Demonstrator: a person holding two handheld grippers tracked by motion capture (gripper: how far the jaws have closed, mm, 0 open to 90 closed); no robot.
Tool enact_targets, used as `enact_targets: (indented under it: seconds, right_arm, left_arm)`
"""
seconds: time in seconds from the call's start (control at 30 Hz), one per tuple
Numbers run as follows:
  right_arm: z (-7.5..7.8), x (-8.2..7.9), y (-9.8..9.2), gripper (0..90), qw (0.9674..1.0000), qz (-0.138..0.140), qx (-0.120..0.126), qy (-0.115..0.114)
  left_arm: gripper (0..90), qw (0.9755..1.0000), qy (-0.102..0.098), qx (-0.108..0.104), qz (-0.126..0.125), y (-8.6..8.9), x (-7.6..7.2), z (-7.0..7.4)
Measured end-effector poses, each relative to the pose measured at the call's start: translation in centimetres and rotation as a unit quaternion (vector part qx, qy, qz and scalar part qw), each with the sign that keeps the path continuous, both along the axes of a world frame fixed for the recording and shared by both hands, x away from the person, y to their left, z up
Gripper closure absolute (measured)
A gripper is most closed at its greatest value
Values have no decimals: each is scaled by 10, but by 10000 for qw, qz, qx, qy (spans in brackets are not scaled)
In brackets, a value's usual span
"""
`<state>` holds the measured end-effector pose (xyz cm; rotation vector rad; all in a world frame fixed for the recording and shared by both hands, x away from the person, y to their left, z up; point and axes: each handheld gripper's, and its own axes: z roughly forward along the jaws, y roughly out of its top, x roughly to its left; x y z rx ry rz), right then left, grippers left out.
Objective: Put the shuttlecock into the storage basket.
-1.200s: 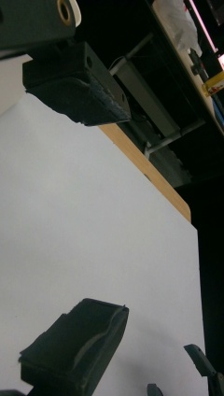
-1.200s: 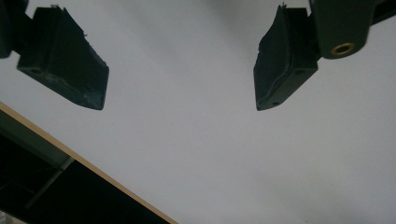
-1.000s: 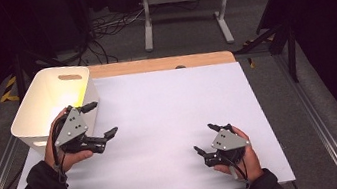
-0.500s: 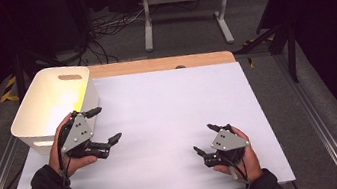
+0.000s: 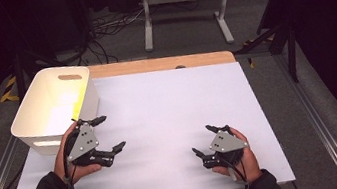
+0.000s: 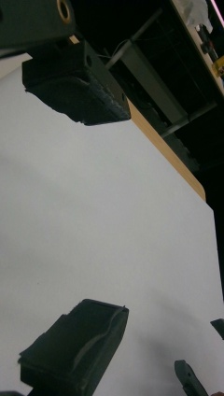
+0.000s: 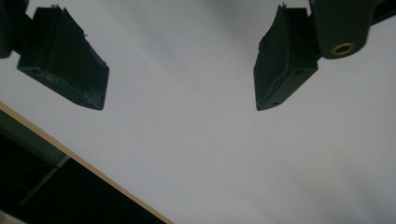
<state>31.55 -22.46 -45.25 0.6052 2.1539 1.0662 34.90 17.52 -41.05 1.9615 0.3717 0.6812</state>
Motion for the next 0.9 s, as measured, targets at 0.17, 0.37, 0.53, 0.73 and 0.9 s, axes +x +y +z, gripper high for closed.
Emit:
enact_targets:
  seconds: [0.17, 0.37, 0.53, 0.73, 0.9]
  right_arm:
    - [-1, 0, 1, 192, 10000, 19, -34, -1]
    - [-1, 0, 3, 191, 10000, 35, -49, 15]
    - [-2, -1, 4, 191, 10000, 49, -62, 12]
    - [-2, -2, 6, 191, 9999, 78, -75, 28]
    - [-4, -2, 7, 191, 9999, 98, -94, 51]
  left_arm:
    - [79, 10000, 13, -4, -49, -2, -5, -7]
    - [79, 9999, -12, 43, -97, -6, -12, -16]
    - [78, 9999, -19, 116, -118, -9, -16, -24]
    - [77, 9998, 64, 156, -121, -10, -20, -38]
    - [77, 9997, 140, 161, -137, -7, -24, -47]
